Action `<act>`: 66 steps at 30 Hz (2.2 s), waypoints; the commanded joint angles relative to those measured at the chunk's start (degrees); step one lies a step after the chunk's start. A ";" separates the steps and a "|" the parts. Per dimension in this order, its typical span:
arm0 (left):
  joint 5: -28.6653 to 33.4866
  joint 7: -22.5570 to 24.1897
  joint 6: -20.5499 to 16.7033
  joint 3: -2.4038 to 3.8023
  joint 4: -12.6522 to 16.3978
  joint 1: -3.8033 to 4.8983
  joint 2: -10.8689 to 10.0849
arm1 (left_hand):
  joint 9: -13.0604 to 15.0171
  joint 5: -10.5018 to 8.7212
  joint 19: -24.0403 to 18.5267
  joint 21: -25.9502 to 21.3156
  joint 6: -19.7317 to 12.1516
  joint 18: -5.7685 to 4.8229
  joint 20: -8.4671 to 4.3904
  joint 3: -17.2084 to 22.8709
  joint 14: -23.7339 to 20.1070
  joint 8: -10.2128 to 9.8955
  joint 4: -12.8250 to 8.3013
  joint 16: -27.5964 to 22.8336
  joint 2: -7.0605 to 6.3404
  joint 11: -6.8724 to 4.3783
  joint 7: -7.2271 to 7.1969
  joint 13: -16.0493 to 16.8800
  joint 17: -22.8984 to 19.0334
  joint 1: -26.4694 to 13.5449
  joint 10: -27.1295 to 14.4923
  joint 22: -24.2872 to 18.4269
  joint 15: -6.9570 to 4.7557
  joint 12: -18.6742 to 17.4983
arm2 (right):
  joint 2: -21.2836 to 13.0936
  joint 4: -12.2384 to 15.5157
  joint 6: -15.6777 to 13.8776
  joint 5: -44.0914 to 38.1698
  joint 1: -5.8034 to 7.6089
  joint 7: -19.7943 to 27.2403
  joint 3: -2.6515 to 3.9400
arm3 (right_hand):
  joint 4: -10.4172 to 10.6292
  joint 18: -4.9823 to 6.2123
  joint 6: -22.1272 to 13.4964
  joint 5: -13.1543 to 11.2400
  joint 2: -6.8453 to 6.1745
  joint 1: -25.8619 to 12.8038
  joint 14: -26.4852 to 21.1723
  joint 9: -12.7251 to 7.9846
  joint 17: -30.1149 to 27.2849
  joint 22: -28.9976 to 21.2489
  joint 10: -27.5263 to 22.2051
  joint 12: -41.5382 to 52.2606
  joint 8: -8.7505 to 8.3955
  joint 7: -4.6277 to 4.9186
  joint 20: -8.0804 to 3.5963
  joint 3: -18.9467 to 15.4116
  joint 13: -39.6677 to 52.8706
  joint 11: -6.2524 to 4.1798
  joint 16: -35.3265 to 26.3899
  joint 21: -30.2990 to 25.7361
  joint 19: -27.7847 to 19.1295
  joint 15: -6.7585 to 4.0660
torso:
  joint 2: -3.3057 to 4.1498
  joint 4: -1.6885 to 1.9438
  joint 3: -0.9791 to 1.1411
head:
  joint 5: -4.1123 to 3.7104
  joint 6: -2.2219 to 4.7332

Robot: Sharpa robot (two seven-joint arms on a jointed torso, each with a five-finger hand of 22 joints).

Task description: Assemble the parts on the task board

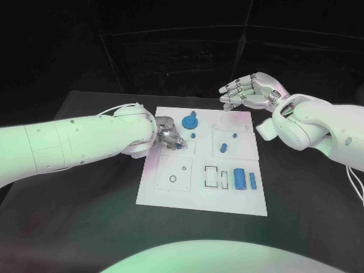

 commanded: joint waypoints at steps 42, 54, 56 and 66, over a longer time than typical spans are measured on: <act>0.03 0.68 16.65 2.88 -18.49 6.70 4.73 | -7.74 -3.84 -2.27 -3.77 -6.67 0.38 2.22 -26.39 5.83 -3.46 5.32 0.19 3.11 3.25 3.70 -10.08 15.10 12.44 -8.65 -4.90 2.37 -7.40 | 1.67 -1.71 0.99 -0.05 0.04 0.77 0.02 | 0.07 0.51 -0.44 0.46 0.01 -0.68 0.03 -0.04 -0.17 -0.22 -0.40 0.55 0.31 1.22 0.48 0.41 -0.34 -0.07 -0.47 -0.45 0.22 0.31 | 0.34 -0.28 -0.32 | 0.63 2.39; -0.32 1.09 15.09 2.92 -23.96 4.65 8.90 | -7.36 -3.84 -1.67 -3.00 -5.78 0.17 2.13 -27.71 5.83 -2.79 5.88 0.19 3.82 2.98 3.37 -9.39 15.10 12.85 -7.96 -3.69 2.18 -6.37 | 2.19 -1.95 1.13 -0.05 0.01 0.87 0.02 | 0.07 0.51 -0.44 0.46 0.01 -0.68 0.03 -0.04 -0.17 -0.22 -0.40 0.55 0.31 1.22 0.48 0.41 -0.34 -0.07 -0.47 -0.45 0.22 0.31 | 0.43 -0.41 -0.44 | 0.87 2.38; -0.33 1.13 14.98 2.92 -24.34 4.43 9.34 | -7.21 -3.84 -1.57 -2.88 -5.62 0.13 2.08 -28.12 5.83 -2.62 6.08 0.19 3.90 2.91 3.29 -9.25 15.10 12.86 -7.80 -3.49 2.12 -6.17 | 2.25 -1.97 1.15 -0.05 0.01 0.87 0.02 | 0.07 0.51 -0.44 0.46 0.01 -0.68 0.03 -0.04 -0.17 -0.22 -0.40 0.55 0.31 1.22 0.48 0.41 -0.34 -0.07 -0.47 -0.45 0.22 0.31 | 0.42 -0.40 -0.41 | 0.79 2.27; -0.34 1.10 16.01 2.94 -25.54 4.05 10.21 | -6.43 -3.84 -1.38 -2.67 -5.00 0.07 1.88 -29.37 5.83 -1.86 6.41 0.19 4.18 2.63 2.94 -9.06 15.10 13.42 -7.47 -3.13 1.90 -5.74 | 2.21 -1.94 1.12 -0.05 0.01 0.83 0.02 | 0.07 0.51 -0.44 0.46 0.01 -0.68 0.03 -0.04 -0.17 -0.22 -0.40 0.55 0.31 1.22 0.48 0.41 -0.34 -0.07 -0.47 -0.45 0.22 0.31 | 0.35 -0.30 -0.34 | 0.61 2.16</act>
